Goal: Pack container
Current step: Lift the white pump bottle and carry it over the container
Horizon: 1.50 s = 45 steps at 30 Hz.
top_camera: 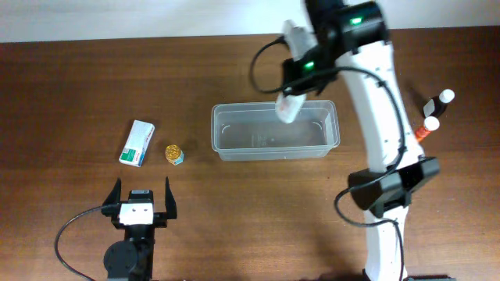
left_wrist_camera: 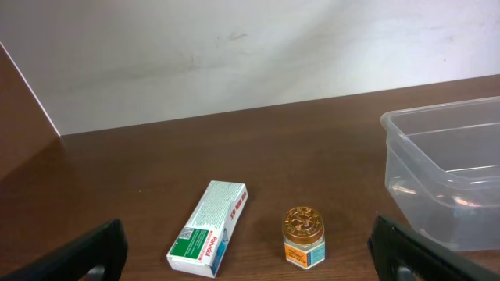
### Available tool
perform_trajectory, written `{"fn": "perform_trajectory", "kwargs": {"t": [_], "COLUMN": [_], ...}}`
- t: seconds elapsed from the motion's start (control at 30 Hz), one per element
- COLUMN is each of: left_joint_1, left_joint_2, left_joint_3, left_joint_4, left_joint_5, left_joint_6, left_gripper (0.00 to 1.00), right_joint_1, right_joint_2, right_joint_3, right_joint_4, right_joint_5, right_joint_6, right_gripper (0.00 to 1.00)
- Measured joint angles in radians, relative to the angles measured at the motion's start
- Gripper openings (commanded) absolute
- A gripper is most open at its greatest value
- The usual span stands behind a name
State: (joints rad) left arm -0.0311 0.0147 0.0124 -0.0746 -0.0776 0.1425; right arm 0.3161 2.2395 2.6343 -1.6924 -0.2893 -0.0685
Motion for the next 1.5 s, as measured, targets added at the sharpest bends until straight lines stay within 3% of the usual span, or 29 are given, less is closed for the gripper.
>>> {"fn": "perform_trajectory", "kwargs": {"t": [0.47,1.17,1.5], "left_joint_1": [0.0,0.0,0.0], "left_joint_2": [0.0,0.0,0.0], "left_joint_3": [0.0,0.0,0.0], "left_joint_4": [0.0,0.0,0.0], "left_joint_5": [0.0,0.0,0.0], "left_joint_6": [0.0,0.0,0.0], "left_gripper": [0.99,0.99,0.99], "right_joint_1": [0.216,0.228,0.229], "right_joint_2": [0.0,0.0,0.0], "right_joint_3": [-0.032,-0.48,-0.506], "right_joint_4": [0.154,0.544,0.58], "right_joint_5": [0.13,0.135,0.135], "right_joint_6": [0.093,0.002,0.151], "right_gripper": [0.15,0.16,0.16]}}
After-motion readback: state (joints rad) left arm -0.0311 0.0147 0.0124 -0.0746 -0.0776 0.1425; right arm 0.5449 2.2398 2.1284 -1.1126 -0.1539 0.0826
